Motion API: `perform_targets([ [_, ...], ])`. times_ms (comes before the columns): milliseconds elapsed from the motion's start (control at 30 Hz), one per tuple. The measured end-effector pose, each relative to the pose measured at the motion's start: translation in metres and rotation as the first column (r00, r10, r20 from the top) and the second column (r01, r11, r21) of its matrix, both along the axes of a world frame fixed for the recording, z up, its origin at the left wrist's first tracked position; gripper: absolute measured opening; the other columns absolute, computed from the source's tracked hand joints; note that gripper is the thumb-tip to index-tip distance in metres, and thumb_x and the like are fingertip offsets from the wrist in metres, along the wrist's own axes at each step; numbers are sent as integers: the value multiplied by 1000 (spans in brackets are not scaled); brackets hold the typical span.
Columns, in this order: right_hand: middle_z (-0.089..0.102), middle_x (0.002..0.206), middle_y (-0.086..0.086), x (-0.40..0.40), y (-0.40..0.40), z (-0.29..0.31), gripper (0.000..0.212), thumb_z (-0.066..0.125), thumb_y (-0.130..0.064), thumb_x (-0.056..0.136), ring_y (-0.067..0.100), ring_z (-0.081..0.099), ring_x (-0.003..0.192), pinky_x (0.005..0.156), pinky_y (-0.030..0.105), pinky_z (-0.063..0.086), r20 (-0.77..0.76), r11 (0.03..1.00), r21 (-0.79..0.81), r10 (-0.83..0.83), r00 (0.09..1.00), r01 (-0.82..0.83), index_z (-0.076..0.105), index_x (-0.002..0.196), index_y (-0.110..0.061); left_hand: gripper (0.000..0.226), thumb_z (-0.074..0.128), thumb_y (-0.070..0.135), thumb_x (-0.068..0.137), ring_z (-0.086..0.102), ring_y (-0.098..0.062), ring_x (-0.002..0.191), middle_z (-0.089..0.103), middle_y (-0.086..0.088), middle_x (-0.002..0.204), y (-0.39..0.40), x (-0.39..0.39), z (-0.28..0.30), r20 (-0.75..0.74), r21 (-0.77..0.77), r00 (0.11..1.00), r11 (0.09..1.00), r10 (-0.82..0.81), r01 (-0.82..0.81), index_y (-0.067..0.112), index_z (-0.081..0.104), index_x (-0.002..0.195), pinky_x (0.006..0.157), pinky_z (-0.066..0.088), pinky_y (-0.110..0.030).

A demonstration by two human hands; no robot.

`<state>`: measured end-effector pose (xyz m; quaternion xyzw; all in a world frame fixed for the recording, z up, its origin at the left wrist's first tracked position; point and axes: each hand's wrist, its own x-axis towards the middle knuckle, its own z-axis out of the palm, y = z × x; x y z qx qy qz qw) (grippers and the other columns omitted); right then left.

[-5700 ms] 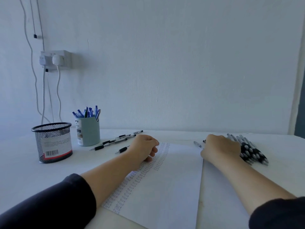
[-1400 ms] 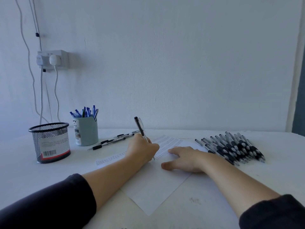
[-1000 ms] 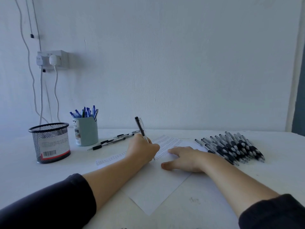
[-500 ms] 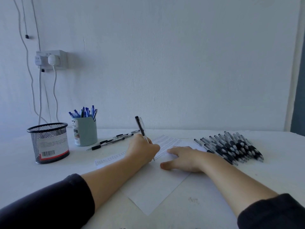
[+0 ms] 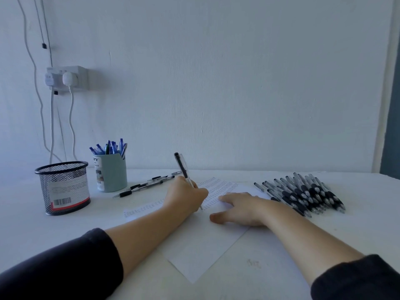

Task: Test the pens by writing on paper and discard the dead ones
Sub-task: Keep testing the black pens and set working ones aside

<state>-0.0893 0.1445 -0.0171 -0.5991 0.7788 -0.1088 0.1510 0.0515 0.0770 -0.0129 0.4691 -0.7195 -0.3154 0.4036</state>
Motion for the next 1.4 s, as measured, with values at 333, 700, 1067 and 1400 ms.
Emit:
perform_targets([
  [333,20,157,-10,0,5,5,81,58,-65,79,17,17,145,118,41,13,38,998,-28,48,998,-47,25,148,-38,15,45,9,90,42,-16,61,51,-6,71,-22,19,19,-476,141,875,990,86,-20,9,50,76,56,37,-28],
  [700,46,130,-10,6,6,10,47,70,-40,81,10,44,120,98,24,32,228,992,-90,106,968,-87,54,125,-33,20,40,19,99,37,-16,37,51,-7,55,-24,26,23,-511,33,859,999,30,-15,6,54,94,38,27,-23],
  [1067,58,110,-8,5,4,10,26,72,-36,79,11,53,108,90,24,37,283,985,-153,115,952,-74,61,102,-30,24,46,14,96,37,-18,38,49,-8,53,-18,25,24,-483,43,876,999,14,7,4,54,75,40,30,-23],
  [1400,58,114,-7,9,8,13,32,68,-37,84,9,52,109,86,22,37,261,981,-178,120,958,-74,64,112,-23,27,50,18,94,33,-17,48,41,-5,56,-16,17,18,-414,24,909,999,36,-29,5,59,73,54,29,-28],
])
